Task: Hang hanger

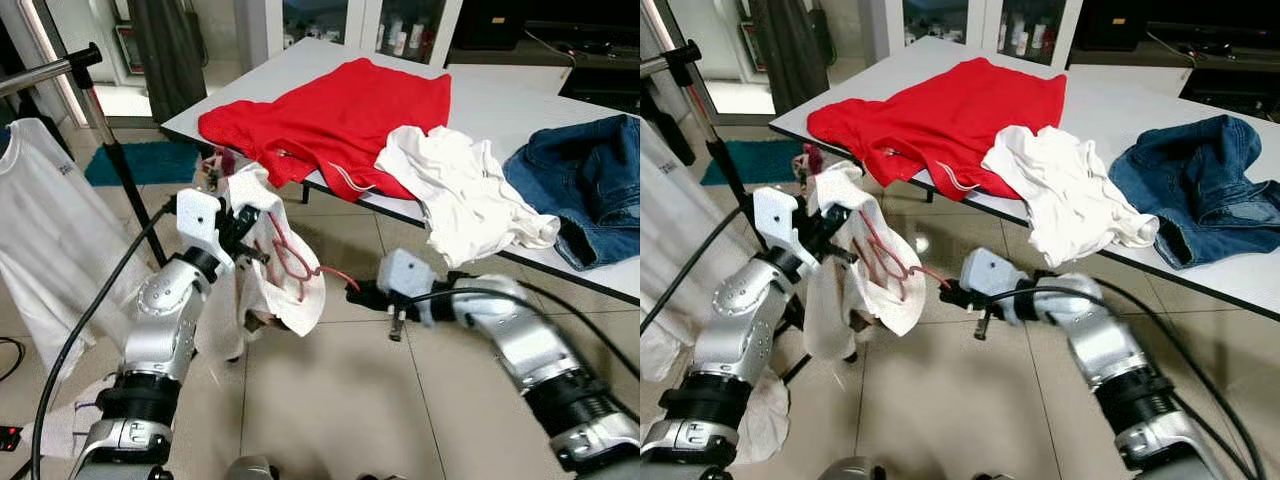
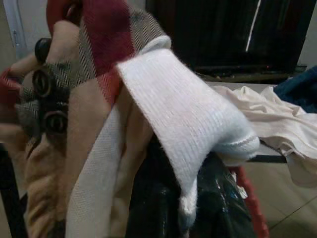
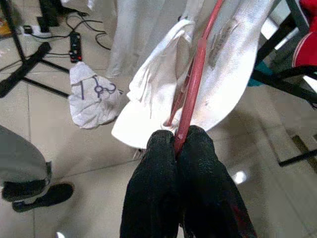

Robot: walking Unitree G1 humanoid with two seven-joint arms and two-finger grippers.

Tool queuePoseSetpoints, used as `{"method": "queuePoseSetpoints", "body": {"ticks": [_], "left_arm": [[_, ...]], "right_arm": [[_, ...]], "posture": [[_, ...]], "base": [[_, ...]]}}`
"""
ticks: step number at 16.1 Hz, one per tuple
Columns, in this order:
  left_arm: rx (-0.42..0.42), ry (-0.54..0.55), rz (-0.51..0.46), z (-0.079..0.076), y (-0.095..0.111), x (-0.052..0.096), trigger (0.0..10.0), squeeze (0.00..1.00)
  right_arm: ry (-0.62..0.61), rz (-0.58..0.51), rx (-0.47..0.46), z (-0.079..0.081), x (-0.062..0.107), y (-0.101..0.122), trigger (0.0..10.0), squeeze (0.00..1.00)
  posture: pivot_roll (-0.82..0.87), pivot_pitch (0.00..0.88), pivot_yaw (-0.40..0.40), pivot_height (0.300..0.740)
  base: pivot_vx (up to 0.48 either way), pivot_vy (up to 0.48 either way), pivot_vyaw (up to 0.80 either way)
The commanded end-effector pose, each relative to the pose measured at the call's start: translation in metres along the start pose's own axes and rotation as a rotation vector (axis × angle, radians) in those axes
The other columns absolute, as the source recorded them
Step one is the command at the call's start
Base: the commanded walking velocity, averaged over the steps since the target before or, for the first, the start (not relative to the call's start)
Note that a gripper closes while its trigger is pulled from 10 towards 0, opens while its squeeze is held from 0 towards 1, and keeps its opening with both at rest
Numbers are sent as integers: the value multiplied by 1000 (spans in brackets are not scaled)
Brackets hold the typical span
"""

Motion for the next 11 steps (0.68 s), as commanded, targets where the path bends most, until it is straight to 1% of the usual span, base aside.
{"method": "queuePoseSetpoints", "body": {"ticks": [1, 3, 4, 5, 6, 7, 8, 9, 11], "left_arm": [[-26, -58, -42, -9, 15, -8, 0, 0], [-31, -81, -42, -14, 16, -9, 0, 0], [-24, -120, -50, -21, 18, -12, 0, 0], [-19, -151, -51, -25, 19, -13, 0, 0], [-34, -278, 5, -46, 13, -16, 0, 0], [-46, -309, 33, -51, 8, -18, 0, 0], [-72, -368, 88, -64, -3, -20, 0, 0], [-84, -405, 113, -71, -8, -20, 0, 0], [-102, -504, 184, -92, -22, -19, 0, 0]], "right_arm": [[-6, 16, 34, -3, -7, 4, 0, 31], [-18, 11, 58, -9, -9, 10, 0, 39], [4, 70, 123, -9, -8, 6, 0, 39], [17, 107, 157, -9, -7, 2, 0, 35], [8, 172, 153, -12, -9, -3, 0, 39], [-14, 192, 140, -15, -10, -4, 0, 39], [-52, 229, 127, -22, -12, -6, 0, 39], [-62, 252, 135, -24, -13, -7, 0, 39], [-77, 299, 167, -28, -12, -10, 0, 43]], "posture": [[96, 0, -9, 740], [94, 0, -7, 740], [96, 0, -8, 740], [97, 0, -9, 740], [99, 0, -11, 740], [99, 0, -11, 740], [96, 0, -11, 740], [93, 0, -11, 740], [89, 0, -9, 740]], "base": [[0, 0, 0], [0, 0, 0], [0, 0, 0], [0, 0, 0], [0, 0, 0], [0, 0, 0], [0, 0, 0], [0, 0, 0], [0, 0, 0]]}}
Point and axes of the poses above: a point about 5 cm out from each wrist's last joint towards the gripper, its own x axis pointing back from the gripper into the wrist, its own y axis along the axis of the wrist's last joint, z = x × y, the point moved 2 cm from there along -x, pointing out of the wrist towards the gripper, and after that the axes turned 14 degrees about x, right-handed, at the moved point
